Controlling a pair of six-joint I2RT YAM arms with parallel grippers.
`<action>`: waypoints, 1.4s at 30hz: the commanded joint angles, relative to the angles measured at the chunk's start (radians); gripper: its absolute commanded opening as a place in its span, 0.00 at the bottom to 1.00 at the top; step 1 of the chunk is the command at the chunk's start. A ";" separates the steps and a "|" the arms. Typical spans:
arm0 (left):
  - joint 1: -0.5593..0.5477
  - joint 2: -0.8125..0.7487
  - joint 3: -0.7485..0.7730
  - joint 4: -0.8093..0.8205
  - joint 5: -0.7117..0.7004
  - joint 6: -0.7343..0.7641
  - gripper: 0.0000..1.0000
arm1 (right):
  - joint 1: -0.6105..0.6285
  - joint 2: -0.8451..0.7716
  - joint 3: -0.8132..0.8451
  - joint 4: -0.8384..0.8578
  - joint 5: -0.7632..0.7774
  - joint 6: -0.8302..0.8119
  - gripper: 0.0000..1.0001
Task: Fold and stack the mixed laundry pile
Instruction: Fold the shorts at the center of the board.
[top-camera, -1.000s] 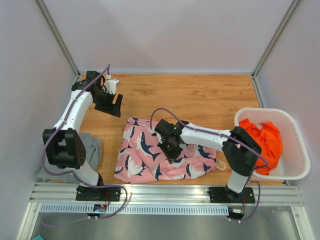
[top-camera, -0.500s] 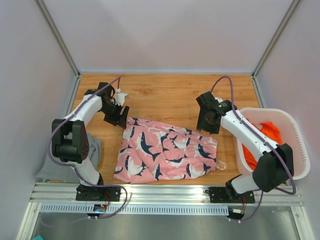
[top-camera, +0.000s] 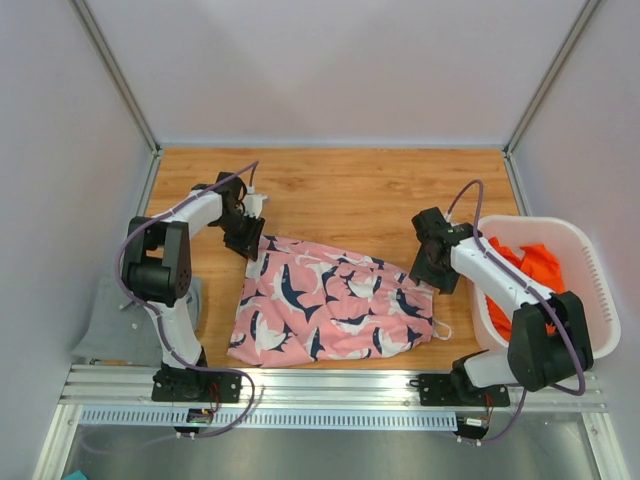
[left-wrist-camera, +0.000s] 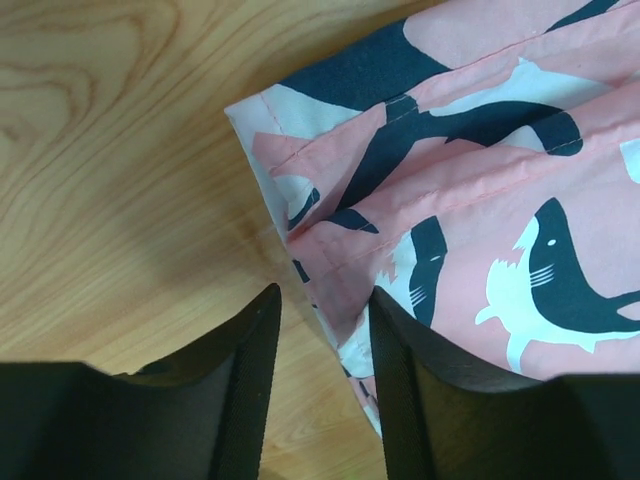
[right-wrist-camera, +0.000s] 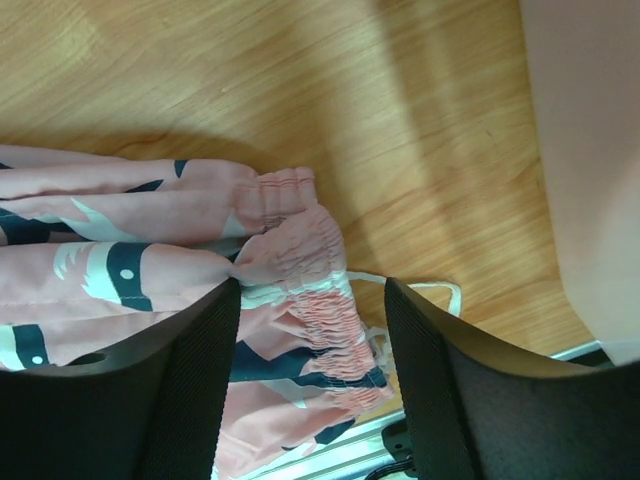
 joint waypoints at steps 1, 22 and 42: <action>-0.001 -0.014 0.016 0.022 0.024 -0.023 0.42 | -0.001 -0.001 -0.019 0.122 -0.047 0.013 0.59; -0.001 -0.247 0.161 0.015 0.199 0.005 0.00 | -0.090 0.027 -0.076 0.207 -0.049 0.003 0.00; -0.013 0.208 0.367 0.197 -0.120 -0.029 0.07 | -0.109 0.059 -0.067 0.282 -0.035 -0.037 0.00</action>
